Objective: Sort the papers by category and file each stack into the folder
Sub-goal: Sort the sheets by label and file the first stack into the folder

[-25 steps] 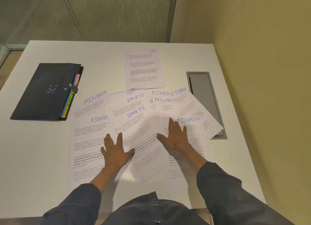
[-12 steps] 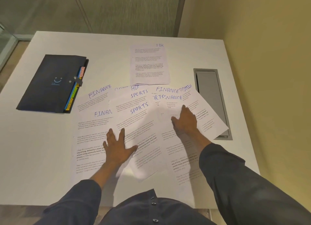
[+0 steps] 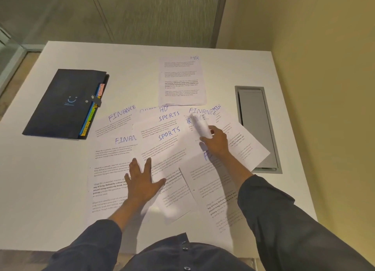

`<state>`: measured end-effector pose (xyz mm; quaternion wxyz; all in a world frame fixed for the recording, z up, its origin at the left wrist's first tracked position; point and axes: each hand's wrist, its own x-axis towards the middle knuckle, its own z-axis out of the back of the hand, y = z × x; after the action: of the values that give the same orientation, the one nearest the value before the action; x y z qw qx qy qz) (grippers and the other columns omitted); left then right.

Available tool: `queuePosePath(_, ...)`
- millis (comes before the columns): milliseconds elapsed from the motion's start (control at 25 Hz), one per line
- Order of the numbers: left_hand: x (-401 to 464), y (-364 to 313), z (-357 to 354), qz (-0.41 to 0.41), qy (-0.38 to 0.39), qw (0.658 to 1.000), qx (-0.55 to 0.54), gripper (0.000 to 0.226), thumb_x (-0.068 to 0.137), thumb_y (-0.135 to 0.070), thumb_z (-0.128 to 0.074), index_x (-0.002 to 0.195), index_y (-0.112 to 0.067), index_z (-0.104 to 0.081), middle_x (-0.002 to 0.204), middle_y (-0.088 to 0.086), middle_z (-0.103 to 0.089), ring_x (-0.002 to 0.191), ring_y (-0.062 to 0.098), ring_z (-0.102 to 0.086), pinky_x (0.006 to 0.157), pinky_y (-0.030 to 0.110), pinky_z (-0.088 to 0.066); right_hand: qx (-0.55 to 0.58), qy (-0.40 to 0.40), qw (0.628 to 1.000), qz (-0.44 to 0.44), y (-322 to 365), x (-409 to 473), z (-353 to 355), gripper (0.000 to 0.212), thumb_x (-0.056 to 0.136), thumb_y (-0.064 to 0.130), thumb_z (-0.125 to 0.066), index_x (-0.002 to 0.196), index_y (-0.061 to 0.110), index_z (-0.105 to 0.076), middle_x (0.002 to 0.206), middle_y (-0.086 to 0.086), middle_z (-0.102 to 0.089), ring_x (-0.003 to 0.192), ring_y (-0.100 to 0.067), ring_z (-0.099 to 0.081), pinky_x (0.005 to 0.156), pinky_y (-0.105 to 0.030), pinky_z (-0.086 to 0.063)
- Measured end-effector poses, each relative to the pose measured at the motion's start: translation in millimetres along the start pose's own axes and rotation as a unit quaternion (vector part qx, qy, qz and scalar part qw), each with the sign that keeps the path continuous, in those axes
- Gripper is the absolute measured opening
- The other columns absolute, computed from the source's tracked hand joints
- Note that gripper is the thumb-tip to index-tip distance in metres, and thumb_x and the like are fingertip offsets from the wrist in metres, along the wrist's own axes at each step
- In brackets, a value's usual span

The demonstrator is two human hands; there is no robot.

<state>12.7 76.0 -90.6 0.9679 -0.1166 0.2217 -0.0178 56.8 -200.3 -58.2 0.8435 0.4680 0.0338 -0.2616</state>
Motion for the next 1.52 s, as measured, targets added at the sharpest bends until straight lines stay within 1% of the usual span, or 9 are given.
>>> queuePosePath(240, -1.7, 1.0, -2.0, 0.005, -0.008, 1.0, 0.017, 0.094, 0.082, -0.071, -0.049, 0.153, -0.027, -0.006, 0.159, 0.02, 0.007, 0.147, 0.035, 0.008, 0.112, 0.062, 0.001, -0.126, 0.041, 0.991, -0.024, -2.1, 0.7, -4.3, 0.043, 0.081, 0.03, -0.07, 0.117, 0.015, -0.054, 0.107, -0.002, -0.062, 0.095, -0.024, -0.062, 0.078, -0.035, -0.051)
queuePosePath(640, -0.5, 0.3, 1.0, 0.007, -0.01, 0.998, -0.055, 0.096, 0.083, -0.067, -0.052, 0.153, -0.03, 0.001, 0.16, 0.014, 0.013, 0.147, 0.033, 0.011, 0.113, 0.061, -0.007, -0.149, 0.056, 0.987, -0.008, 2.8, 3.9, -3.5, 0.028, 0.078, 0.025, -0.07, 0.102, 0.01, -0.065, 0.087, -0.004, -0.064, 0.079, -0.026, -0.063, 0.067, -0.03, -0.052)
queuePosePath(800, 1.9, 2.7, -0.3, 0.003, -0.011, 0.998, -0.056, 0.093, 0.083, -0.071, -0.046, 0.153, -0.029, -0.002, 0.159, 0.016, 0.01, 0.147, 0.033, 0.009, 0.113, 0.063, -0.009, -0.282, 0.027, 0.946, 0.159, 12.7, -16.6, -13.8, 0.013, 0.088, 0.014, -0.064, 0.099, 0.007, -0.066, 0.085, -0.007, -0.067, 0.071, -0.026, -0.064, 0.057, -0.027, -0.038)
queuePosePath(880, 3.9, 1.4, -0.5, 0.006, -0.018, 0.999, -0.047, 0.091, 0.08, -0.076, -0.037, 0.152, -0.028, -0.008, 0.159, 0.016, 0.006, 0.147, 0.033, 0.007, 0.111, 0.064, -0.006, -0.352, -0.017, 0.888, 0.295, 7.4, -29.3, -23.2, 0.019, 0.071, 0.009, -0.08, 0.088, 0.008, -0.071, 0.077, -0.006, -0.067, 0.058, -0.024, -0.061, 0.052, -0.025, -0.031)
queuePosePath(1000, 5.9, -13.2, 8.6, -0.045, -0.089, 0.994, -0.04, 0.08, 0.082, -0.076, -0.028, 0.143, -0.024, -0.03, 0.156, 0.014, -0.017, 0.145, 0.031, -0.012, 0.109, 0.065, -0.015, -0.384, -0.026, 0.862, 0.328, -2.6, -39.2, -33.2, 0.029, 0.058, 0.003, -0.084, 0.081, 0.011, -0.069, 0.08, -0.004, -0.067, 0.059, -0.023, -0.06, 0.054, -0.028, -0.038)
queuePosePath(1200, 18.5, -68.1, 42.3, 0.006, -0.034, 0.917, -0.397, 0.091, 0.076, -0.084, -0.038, 0.147, -0.029, -0.023, 0.134, 0.008, -0.056, 0.113, 0.028, -0.06, 0.096, 0.05, -0.049, -0.369, -0.042, 0.856, 0.359, -9.4, -41.1, -33.4, 0.037, 0.05, -0.001, -0.079, 0.078, 0.013, -0.059, 0.074, 0.0, -0.061, 0.06, -0.024, -0.057, 0.059, -0.028, -0.03)
queuePosePath(1320, 39.7, -92.2, 61.0, 0.108, 0.03, 0.809, -0.578, 0.092, 0.073, -0.073, -0.059, 0.143, -0.017, -0.037, 0.133, 0.004, -0.055, 0.117, 0.027, -0.057, 0.098, 0.049, -0.048, -0.336, -0.007, 0.848, 0.41, -14.2, -42.4, -34.8, 0.028, 0.064, 0.018, -0.079, 0.083, 0.011, -0.059, 0.081, -0.003, -0.063, 0.064, -0.026, -0.059, 0.062, -0.032, -0.038)
queuePosePath(1440, 59.9, -86.4, 59.0, 0.129, 0.056, 0.812, -0.567, 0.067, 0.074, -0.025, -0.075, 0.132, -0.004, -0.05, 0.121, 0.007, -0.061, 0.114, 0.031, -0.06, 0.095, 0.049, -0.05, -0.337, 0.035, 0.848, 0.407, -3.4, -42.7, -19.8, 0.055, 0.086, 0.065, -0.045, 0.093, 0.014, -0.065, 0.088, 0.0, -0.067, 0.072, -0.02, -0.06, 0.068, -0.033, -0.042)
queuePosePath(1520, 65.5, -78.5, 56.6, 0.136, 0.053, 0.827, -0.543, 0.054, 0.07, -0.008, -0.074, 0.121, -0.005, -0.057, 0.117, 0.008, -0.062, 0.107, 0.03, -0.06, 0.094, 0.049, -0.05, -0.286, 0.09, 0.908, 0.293, 11.6, -38.0, -6.8, 0.073, 0.084, 0.077, -0.033, 0.113, 0.018, -0.066, 0.108, 0.001, -0.07, 0.09, -0.018, -0.065, 0.084, -0.034, -0.047)
